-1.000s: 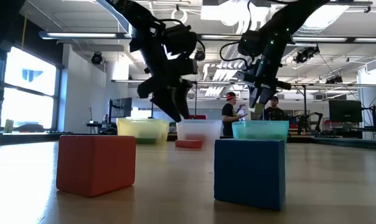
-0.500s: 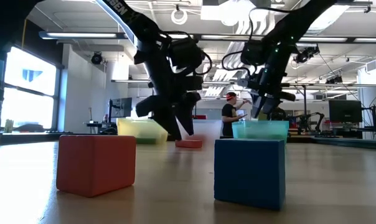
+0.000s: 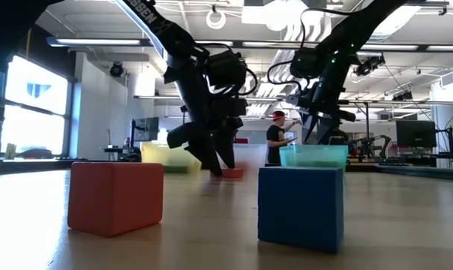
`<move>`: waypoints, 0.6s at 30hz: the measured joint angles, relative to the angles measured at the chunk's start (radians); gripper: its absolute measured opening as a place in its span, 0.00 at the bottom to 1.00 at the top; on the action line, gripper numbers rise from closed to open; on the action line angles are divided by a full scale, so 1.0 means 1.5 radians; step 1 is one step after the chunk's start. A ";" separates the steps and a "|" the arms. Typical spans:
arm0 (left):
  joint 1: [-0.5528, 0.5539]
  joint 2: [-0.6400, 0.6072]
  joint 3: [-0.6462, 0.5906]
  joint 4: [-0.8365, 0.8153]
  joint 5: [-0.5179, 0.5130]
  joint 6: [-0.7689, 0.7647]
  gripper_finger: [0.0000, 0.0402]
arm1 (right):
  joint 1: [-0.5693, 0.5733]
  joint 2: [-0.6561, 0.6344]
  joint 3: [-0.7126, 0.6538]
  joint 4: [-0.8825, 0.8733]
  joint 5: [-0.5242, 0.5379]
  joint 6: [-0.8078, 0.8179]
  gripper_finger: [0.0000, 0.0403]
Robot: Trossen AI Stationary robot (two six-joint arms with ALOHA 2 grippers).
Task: Sort & place blocks by color
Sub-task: Put the orange block into the transparent bin
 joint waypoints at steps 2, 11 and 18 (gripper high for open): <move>0.000 0.006 0.001 0.002 -0.005 0.000 0.57 | 0.000 0.000 0.000 0.000 0.000 -0.006 0.43; 0.001 0.006 0.001 -0.005 -0.012 -0.013 0.46 | 0.000 0.000 0.001 0.010 -0.031 -0.018 0.43; 0.003 0.007 0.001 -0.016 0.011 -0.049 0.31 | 0.000 -0.001 0.001 0.016 -0.044 -0.018 0.43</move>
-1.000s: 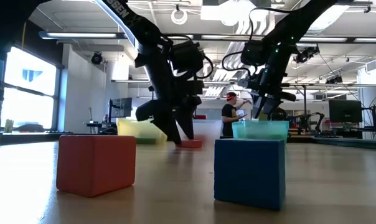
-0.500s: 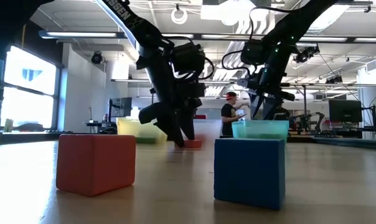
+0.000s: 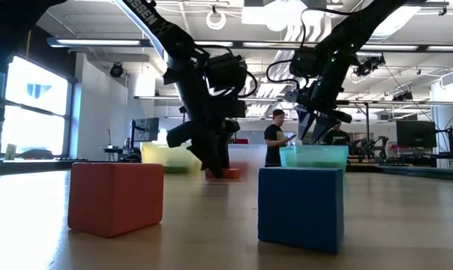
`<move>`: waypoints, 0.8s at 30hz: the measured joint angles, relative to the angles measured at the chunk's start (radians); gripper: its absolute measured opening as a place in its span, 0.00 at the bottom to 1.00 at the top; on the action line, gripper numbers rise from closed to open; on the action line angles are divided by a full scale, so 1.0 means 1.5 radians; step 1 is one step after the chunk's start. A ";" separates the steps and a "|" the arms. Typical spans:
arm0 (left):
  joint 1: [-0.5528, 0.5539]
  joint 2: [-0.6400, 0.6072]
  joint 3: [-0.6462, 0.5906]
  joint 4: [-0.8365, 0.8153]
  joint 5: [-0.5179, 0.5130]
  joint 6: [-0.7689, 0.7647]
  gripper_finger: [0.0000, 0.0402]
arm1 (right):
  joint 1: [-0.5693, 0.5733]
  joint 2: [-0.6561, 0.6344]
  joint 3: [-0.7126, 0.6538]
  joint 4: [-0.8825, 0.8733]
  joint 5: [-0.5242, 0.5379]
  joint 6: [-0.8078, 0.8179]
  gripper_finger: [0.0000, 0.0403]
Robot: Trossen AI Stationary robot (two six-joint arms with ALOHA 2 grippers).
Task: Sort & place blocks by color
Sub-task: Put the orange block into the transparent bin
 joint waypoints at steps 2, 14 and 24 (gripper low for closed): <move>0.000 -0.001 0.000 0.000 0.000 -0.004 0.24 | 0.000 0.000 0.000 0.000 -0.001 -0.003 0.43; 0.003 -0.004 0.000 -0.002 0.006 -0.012 0.22 | 0.000 0.000 0.000 0.015 -0.001 -0.020 0.43; 0.004 0.000 -0.001 -0.013 0.005 -0.055 0.38 | 0.000 0.000 0.000 0.015 -0.008 -0.021 0.43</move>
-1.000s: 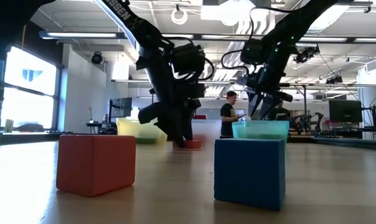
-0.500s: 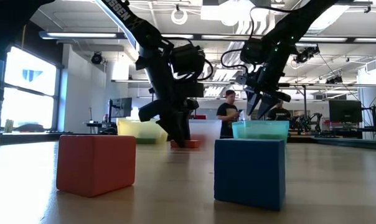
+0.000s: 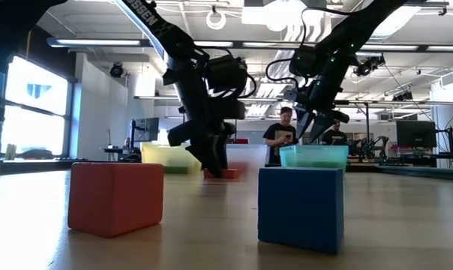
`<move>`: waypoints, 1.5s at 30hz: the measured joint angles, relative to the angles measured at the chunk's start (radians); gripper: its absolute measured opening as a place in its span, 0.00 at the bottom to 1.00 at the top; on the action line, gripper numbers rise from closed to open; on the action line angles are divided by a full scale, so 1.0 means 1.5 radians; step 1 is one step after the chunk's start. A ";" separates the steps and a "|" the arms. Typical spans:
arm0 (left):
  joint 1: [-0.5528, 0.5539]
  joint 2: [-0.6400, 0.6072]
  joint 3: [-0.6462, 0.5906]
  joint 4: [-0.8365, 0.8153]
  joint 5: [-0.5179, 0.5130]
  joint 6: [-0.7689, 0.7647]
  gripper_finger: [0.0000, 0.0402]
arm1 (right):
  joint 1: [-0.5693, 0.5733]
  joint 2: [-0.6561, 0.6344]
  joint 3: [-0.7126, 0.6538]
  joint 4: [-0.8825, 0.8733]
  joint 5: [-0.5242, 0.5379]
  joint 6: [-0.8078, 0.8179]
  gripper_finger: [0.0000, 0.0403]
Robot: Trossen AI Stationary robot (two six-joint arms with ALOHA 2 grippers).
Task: Sort & place blocks by color
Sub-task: Put the orange block into the transparent bin
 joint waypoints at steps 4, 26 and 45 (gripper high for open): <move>0.000 0.003 0.001 -0.010 -0.003 -0.047 0.39 | 0.000 0.000 0.000 0.000 -0.012 0.001 0.43; 0.013 -0.006 -0.002 -0.037 0.031 -0.096 0.23 | 0.002 -0.001 0.000 0.000 -0.039 0.029 0.43; 0.078 -0.099 -0.002 0.138 0.000 -0.177 0.23 | 0.003 -0.002 0.001 0.044 -0.083 0.073 0.43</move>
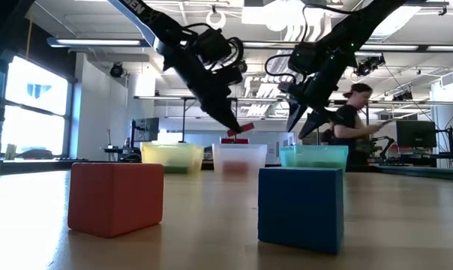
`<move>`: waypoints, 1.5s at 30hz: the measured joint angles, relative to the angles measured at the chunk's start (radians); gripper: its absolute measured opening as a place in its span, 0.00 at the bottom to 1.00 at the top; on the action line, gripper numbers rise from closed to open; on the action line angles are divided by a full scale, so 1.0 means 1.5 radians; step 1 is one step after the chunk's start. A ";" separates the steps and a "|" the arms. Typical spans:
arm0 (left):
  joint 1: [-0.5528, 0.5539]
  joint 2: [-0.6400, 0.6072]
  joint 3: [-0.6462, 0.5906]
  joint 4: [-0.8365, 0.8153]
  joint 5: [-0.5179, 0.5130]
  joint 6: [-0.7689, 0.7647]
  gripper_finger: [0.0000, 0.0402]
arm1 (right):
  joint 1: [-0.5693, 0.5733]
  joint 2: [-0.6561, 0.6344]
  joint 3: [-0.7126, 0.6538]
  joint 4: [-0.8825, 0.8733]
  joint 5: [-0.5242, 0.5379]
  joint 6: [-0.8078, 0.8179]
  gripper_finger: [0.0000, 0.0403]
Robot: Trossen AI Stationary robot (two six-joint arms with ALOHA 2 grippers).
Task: Sort & place blocks by color
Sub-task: Put the orange block into the transparent bin, then put the blue block into the yellow bin
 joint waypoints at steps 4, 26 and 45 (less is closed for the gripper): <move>0.024 -0.001 0.001 0.024 -0.012 -0.039 0.23 | 0.001 0.000 0.000 0.002 -0.004 0.010 0.43; 0.060 0.003 0.001 0.029 -0.053 -0.059 0.45 | 0.201 0.000 0.000 0.005 0.021 0.150 0.37; 0.044 -0.110 0.002 -0.101 -0.081 -0.052 0.50 | 0.434 -0.087 0.000 0.030 0.066 0.356 0.36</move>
